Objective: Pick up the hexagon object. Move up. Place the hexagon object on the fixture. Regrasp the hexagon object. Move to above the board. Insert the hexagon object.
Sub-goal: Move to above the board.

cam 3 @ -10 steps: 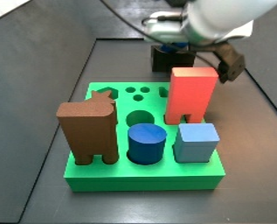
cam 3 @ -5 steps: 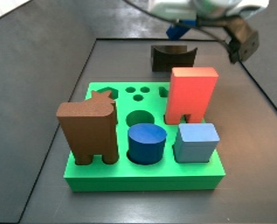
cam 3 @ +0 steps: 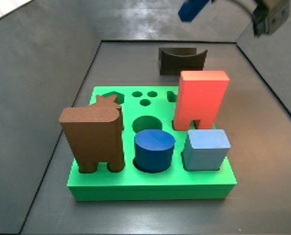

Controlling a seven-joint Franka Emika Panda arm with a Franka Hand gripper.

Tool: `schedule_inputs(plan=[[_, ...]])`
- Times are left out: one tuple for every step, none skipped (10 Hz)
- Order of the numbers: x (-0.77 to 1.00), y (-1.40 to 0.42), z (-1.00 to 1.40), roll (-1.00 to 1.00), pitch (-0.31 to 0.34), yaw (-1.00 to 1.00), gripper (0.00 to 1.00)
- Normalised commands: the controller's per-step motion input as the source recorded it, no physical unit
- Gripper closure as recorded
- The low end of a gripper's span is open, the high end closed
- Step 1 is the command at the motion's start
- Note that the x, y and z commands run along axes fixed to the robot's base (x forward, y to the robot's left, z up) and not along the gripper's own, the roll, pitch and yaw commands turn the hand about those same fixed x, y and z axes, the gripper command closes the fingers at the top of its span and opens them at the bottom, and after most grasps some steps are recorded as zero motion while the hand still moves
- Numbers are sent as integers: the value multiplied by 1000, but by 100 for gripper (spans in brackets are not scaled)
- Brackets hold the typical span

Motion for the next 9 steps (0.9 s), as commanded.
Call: schedule_inputs(plan=[[23, -7, 1000, -28, 114, 84, 100], [23, -11, 1000, -23, 112, 91, 100], [26, -13, 1000, -23, 106, 94, 100], [26, -14, 1000, -23, 97, 98, 100], [23, -15, 939, -29, 86, 100, 100], [14, -11, 786, -33, 79, 97, 100], [10, -11, 629, -39, 68, 94, 100], [5, -10, 476, -44, 61, 90, 100], [-1, -6, 281, -50, 54, 83, 100]])
